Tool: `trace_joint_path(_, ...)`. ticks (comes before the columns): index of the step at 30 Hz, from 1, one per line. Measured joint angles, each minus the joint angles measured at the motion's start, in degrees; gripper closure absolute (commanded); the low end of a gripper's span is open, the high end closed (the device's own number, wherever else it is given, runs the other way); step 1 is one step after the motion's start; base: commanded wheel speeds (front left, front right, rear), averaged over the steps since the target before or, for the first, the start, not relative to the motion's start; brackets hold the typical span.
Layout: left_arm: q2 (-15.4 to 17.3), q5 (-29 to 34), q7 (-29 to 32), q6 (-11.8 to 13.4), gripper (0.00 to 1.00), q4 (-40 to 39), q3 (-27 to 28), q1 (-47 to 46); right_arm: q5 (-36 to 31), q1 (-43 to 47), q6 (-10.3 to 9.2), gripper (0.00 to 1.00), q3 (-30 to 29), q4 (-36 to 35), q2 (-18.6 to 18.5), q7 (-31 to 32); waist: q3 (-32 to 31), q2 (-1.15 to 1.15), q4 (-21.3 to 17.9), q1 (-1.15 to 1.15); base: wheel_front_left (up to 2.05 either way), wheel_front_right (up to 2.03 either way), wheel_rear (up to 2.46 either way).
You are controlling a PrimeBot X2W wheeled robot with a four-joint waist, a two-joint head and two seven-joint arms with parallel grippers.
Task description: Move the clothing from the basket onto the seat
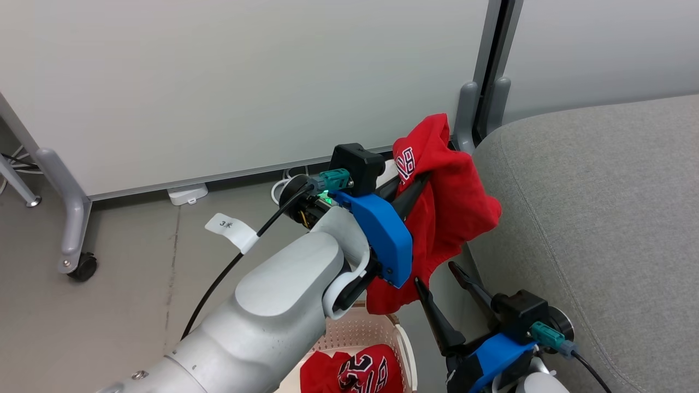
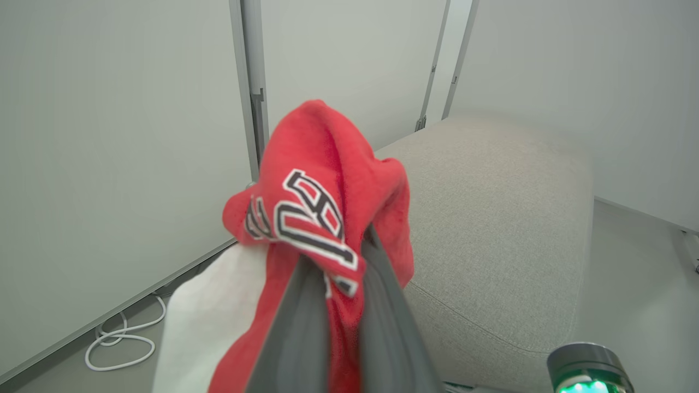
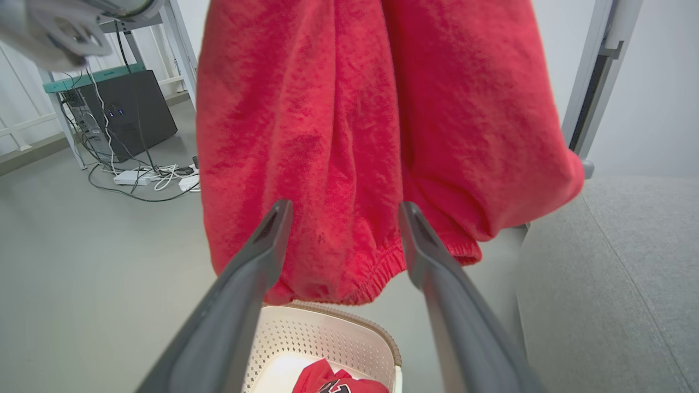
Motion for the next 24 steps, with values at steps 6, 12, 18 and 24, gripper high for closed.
trace_joint_path(6, 0.0, -2.0, -0.7, 0.5, 1.0, 0.0, -2.6, -1.1, 2.1, -2.0, 0.0, 0.0, 1.1, 0.1, 0.0, 0.7, 0.1, 0.0, 0.0, 0.0, 0.0, 0.0, 0.0)
trace_joint_path(12, 0.0, -3.9, -1.5, 0.9, 1.0, -0.1, -5.0, -2.0, 6.8, -6.1, 0.0, 0.0, 3.3, 2.2, 0.0, 2.6, 0.2, 0.0, 0.4, 0.0, 0.0, 0.0, 0.0)
trace_joint_path(18, 0.0, -6.0, -2.0, 1.3, 1.0, -0.4, -7.3, -2.8, 9.2, -10.1, 0.0, 0.0, 6.4, 6.2, 0.0, 5.6, 0.0, 0.0, 0.8, 0.0, 0.0, 0.0, 0.0)
trace_joint_path(24, 0.0, -7.9, -2.7, 1.7, 1.0, -0.5, -9.0, -3.6, 10.0, -13.9, 0.0, 0.0, 8.6, 9.8, 0.0, 7.0, 0.0, 0.0, 0.9, 0.0, 0.0, 0.0, 0.0)
